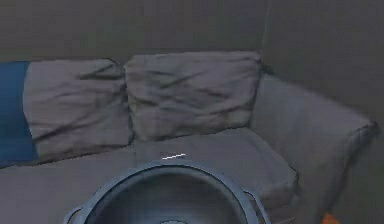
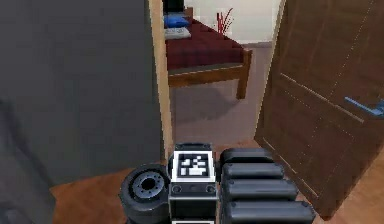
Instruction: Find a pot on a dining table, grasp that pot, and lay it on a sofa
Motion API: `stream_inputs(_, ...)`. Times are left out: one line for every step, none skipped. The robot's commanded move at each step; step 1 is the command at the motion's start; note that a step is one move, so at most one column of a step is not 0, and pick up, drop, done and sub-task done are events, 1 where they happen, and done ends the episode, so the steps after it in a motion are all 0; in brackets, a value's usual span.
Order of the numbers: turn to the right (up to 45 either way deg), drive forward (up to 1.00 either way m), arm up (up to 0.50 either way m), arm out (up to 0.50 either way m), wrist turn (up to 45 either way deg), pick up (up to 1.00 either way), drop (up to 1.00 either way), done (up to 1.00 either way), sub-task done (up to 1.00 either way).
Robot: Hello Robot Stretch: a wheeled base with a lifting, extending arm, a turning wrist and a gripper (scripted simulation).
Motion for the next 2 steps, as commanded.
stream_inputs(-30.0, 0.0, 0.0, 0.0, 0.0, 0.0, 0.0, 0.0, 0.0)
stream_inputs(33.0, 0.0, 0.0, 0.0, 0.0, 0.0, 0.0, 0.0, 0.0)
